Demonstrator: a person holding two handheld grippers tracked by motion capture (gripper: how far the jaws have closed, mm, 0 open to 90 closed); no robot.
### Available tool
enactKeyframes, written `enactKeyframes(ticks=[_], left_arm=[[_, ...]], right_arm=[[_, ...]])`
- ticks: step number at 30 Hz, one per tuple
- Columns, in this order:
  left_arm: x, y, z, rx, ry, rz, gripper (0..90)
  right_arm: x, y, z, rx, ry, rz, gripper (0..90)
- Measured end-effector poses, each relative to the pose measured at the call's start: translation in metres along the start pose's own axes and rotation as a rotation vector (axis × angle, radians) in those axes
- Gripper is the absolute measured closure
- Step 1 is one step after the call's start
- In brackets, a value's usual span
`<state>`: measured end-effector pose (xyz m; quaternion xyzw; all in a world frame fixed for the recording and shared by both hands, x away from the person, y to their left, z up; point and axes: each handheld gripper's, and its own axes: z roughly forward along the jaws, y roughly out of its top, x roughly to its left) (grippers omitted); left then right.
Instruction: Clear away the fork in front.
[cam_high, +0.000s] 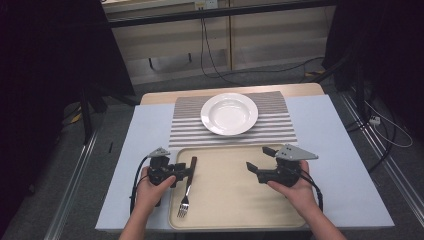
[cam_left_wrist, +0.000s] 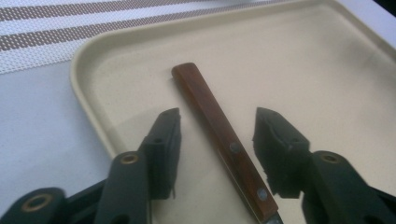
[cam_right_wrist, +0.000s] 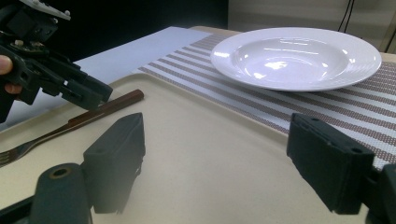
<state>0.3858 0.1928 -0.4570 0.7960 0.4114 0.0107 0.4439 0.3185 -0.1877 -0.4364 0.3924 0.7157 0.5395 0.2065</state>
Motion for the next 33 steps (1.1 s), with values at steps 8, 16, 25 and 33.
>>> enactKeyframes(ticks=[8, 16, 25, 33], left_arm=[[0.000, 0.003, -0.007, -0.047, 0.003, -0.012, 33.1], [-0.005, 0.005, -0.018, -0.094, 0.024, -0.003, 20.4], [-0.012, 0.005, -0.025, -0.113, 0.035, 0.033, 15.7], [-0.018, 0.006, -0.034, -0.096, 0.032, 0.095, 12.4]], right_arm=[[-0.002, -0.001, -0.001, 0.003, -0.004, -0.006, 19.5], [0.000, -0.002, -0.008, 0.024, 0.015, -0.006, 19.1], [0.001, -0.006, -0.025, 0.059, 0.032, -0.023, 18.0], [-0.008, -0.011, -0.044, 0.063, 0.006, -0.015, 17.5]])
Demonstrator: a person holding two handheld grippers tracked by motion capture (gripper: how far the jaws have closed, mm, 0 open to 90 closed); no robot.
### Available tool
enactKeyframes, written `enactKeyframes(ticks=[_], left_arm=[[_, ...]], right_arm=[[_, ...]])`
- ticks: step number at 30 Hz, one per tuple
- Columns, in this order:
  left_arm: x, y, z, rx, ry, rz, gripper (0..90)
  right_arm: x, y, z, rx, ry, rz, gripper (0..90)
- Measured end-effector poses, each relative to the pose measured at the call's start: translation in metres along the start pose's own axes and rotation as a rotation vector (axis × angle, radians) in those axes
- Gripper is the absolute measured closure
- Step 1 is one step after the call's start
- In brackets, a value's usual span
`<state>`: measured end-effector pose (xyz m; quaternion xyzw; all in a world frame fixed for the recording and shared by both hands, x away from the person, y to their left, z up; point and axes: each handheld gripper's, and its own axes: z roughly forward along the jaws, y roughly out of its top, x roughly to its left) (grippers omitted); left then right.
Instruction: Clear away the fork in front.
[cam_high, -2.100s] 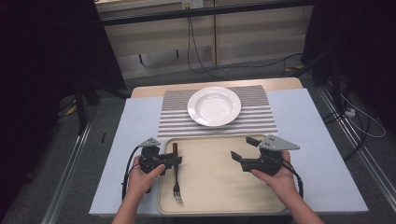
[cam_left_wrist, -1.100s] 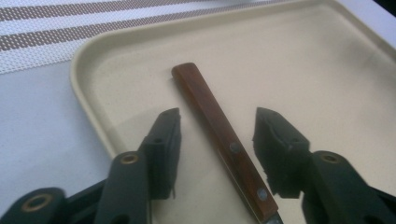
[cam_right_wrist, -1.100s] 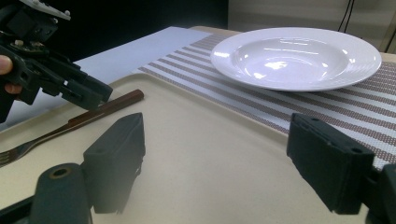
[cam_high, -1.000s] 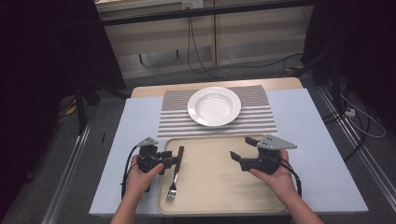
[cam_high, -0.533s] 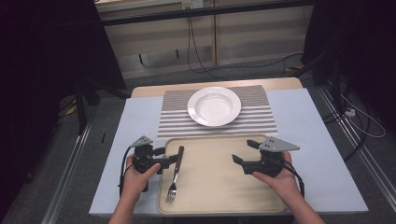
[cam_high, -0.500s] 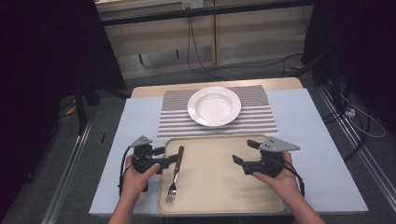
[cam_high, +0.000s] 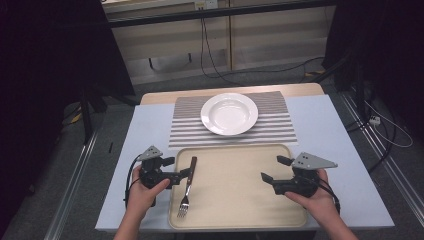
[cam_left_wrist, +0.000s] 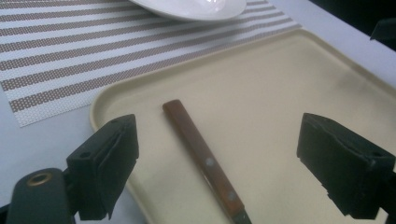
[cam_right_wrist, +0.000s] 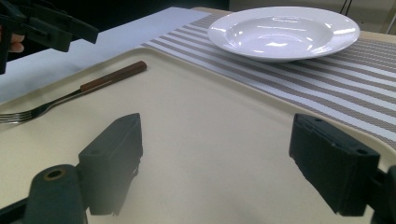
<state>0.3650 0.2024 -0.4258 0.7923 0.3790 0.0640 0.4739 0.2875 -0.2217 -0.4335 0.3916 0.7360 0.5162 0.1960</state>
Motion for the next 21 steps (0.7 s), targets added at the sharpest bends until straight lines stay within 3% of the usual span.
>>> enactKeyframes(ticks=[8, 15, 21], left_arm=[[0.003, -0.007, -0.014, -0.004, 0.007, 0.016, 11.6], [0.009, -0.009, -0.022, -0.025, 0.018, -0.011, 11.3], [0.010, -0.009, -0.025, -0.026, 0.018, -0.007, 10.9]], right_arm=[[-0.004, -0.002, -0.008, 0.000, -0.010, 0.002, 17.4], [-0.006, -0.005, -0.012, 0.017, -0.015, -0.002, 17.4], [-0.010, -0.008, -0.020, 0.023, -0.029, 0.008, 17.3]])
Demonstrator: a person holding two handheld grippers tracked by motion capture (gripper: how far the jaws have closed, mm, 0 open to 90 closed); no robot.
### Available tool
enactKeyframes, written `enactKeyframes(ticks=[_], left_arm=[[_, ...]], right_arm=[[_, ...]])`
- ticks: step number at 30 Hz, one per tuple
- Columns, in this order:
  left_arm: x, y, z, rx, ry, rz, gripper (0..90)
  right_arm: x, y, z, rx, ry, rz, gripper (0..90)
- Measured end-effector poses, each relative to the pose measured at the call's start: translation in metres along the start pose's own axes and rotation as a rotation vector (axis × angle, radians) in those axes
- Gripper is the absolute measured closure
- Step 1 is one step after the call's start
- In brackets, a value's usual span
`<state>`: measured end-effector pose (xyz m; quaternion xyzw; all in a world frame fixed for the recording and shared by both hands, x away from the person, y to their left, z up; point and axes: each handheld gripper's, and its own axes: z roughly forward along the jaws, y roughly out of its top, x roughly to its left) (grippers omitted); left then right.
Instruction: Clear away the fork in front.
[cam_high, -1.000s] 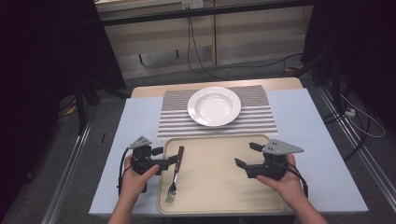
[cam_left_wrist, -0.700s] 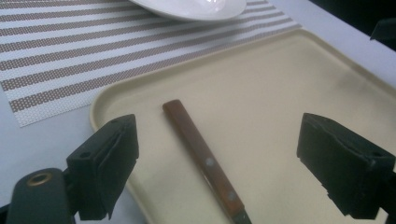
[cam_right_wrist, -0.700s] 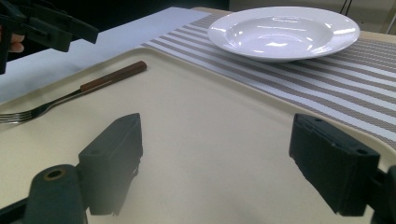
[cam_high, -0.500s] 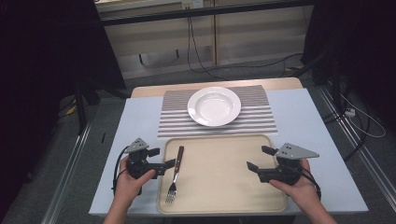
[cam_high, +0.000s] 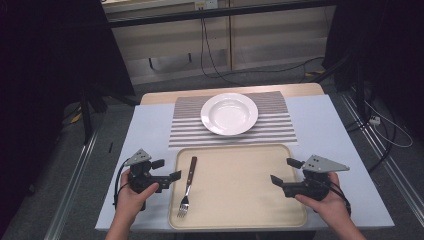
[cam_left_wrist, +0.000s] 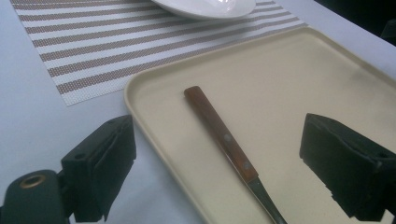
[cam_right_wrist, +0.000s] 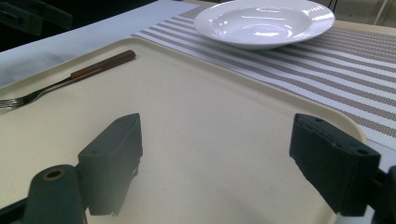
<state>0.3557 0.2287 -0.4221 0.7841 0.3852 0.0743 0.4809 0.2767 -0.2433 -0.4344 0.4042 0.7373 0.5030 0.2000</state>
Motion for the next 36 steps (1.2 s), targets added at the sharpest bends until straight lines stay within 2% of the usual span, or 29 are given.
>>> enactKeyframes(ticks=[7, 15, 19, 23, 31, 36], left_arm=[[0.000, -0.005, -0.008, -0.007, 0.007, 0.014, 10.5], [-0.005, -0.011, -0.011, 0.011, -0.002, 0.065, 9.9], [-0.004, -0.014, -0.013, 0.011, 0.000, 0.063, 9.7], [-0.002, -0.015, -0.015, 0.007, 0.009, 0.067, 9.4], [0.000, -0.017, -0.021, -0.007, 0.021, 0.073, 9.1], [0.004, -0.019, -0.024, -0.008, 0.021, 0.071, 9.0]], right_arm=[[-0.007, -0.006, -0.014, 0.001, -0.019, 0.002, 17.2], [-0.013, -0.011, -0.025, -0.008, -0.034, 0.006, 17.2], [-0.016, -0.013, -0.028, -0.010, -0.039, 0.011, 17.2], [-0.015, -0.014, -0.028, -0.004, -0.039, -0.006, 17.1], [-0.018, -0.018, -0.029, -0.003, -0.039, 0.009, 17.0], [-0.018, -0.019, -0.028, 0.002, -0.041, 0.002, 16.8]])
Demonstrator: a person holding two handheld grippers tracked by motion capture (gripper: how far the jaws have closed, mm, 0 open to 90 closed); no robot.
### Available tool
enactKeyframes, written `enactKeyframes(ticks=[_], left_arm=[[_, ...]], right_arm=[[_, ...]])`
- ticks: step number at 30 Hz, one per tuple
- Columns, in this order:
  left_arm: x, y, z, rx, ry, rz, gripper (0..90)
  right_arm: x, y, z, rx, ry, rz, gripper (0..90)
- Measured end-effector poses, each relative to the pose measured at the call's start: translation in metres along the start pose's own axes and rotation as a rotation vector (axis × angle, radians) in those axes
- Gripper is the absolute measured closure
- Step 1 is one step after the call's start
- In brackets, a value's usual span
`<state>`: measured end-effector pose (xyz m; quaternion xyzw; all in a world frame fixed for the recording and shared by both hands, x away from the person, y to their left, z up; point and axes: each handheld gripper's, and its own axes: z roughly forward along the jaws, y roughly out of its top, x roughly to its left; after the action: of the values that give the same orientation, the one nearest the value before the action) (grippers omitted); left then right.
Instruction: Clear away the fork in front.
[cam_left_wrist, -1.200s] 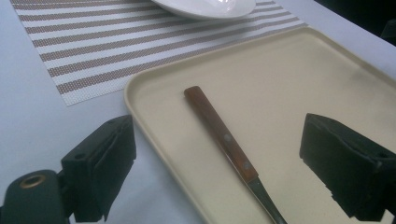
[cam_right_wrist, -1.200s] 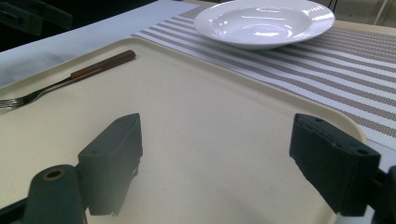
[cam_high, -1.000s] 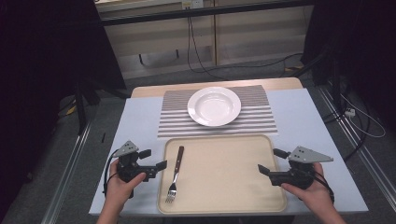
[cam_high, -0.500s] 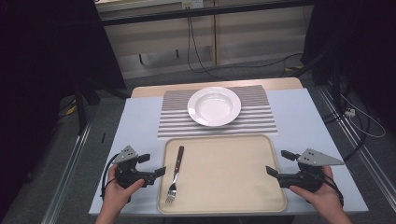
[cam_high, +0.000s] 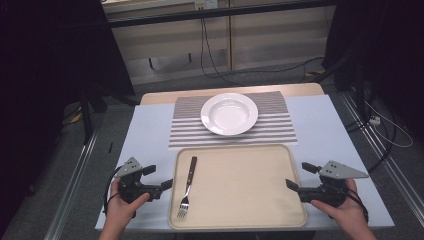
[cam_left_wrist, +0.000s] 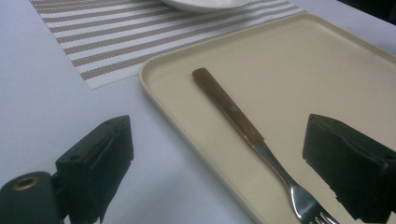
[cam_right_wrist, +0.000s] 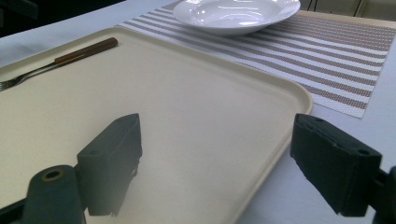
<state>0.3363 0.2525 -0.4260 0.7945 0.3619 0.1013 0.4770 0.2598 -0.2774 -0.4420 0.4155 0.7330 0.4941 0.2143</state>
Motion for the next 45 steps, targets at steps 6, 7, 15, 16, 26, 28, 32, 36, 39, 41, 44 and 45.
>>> enactKeyframes(ticks=[6, 7, 15, 16, 26, 28, 32, 36, 39, 41, 44, 45], left_arm=[[0.004, -0.002, -0.003, -0.003, 0.005, -0.014, 8.8], [0.004, -0.002, -0.004, -0.003, 0.007, -0.014, 8.8], [0.005, -0.004, -0.005, 0.000, -0.007, -0.007, 7.6], [0.005, -0.004, -0.005, 0.001, -0.006, -0.007, 7.5], [0.007, -0.007, -0.006, 0.001, -0.017, -0.001, 6.8], [0.008, -0.007, -0.006, 0.001, -0.016, 0.000, 6.8], [0.008, -0.008, -0.007, -0.005, -0.017, -0.007, 6.7], [0.010, -0.009, -0.008, -0.005, -0.014, -0.009, 6.6], [0.010, -0.009, -0.008, -0.014, -0.013, -0.014, 6.6], [0.010, -0.009, -0.008, -0.013, -0.013, -0.007, 6.6], [0.009, -0.009, -0.007, -0.007, -0.014, -0.007, 6.6], [0.009, -0.010, -0.007, -0.007, -0.015, -0.007, 6.6]], right_arm=[[-0.003, -0.002, -0.001, 0.000, -0.005, 0.005, 16.8], [-0.004, -0.002, -0.002, -0.002, -0.006, 0.007, 16.8], [-0.006, -0.003, -0.003, 0.001, -0.009, 0.011, 16.7], [-0.006, -0.003, -0.003, 0.001, -0.008, 0.010, 16.7], [-0.010, -0.005, -0.004, 0.009, -0.012, 0.010, 16.5], [-0.011, -0.005, -0.005, 0.006, -0.016, 0.012, 16.6], [-0.013, -0.005, -0.007, 0.002, -0.020, 0.014, 16.5], [-0.012, -0.006, -0.008, 0.010, -0.018, 0.009, 16.4], [-0.013, -0.007, -0.008, 0.009, -0.018, 0.010, 16.4], [-0.012, -0.007, -0.008, 0.007, -0.018, 0.013, 16.3], [-0.013, -0.006, -0.008, 0.003, -0.020, 0.013, 16.3], [-0.013, -0.006, -0.008, 0.001, -0.021, 0.014, 16.4]])
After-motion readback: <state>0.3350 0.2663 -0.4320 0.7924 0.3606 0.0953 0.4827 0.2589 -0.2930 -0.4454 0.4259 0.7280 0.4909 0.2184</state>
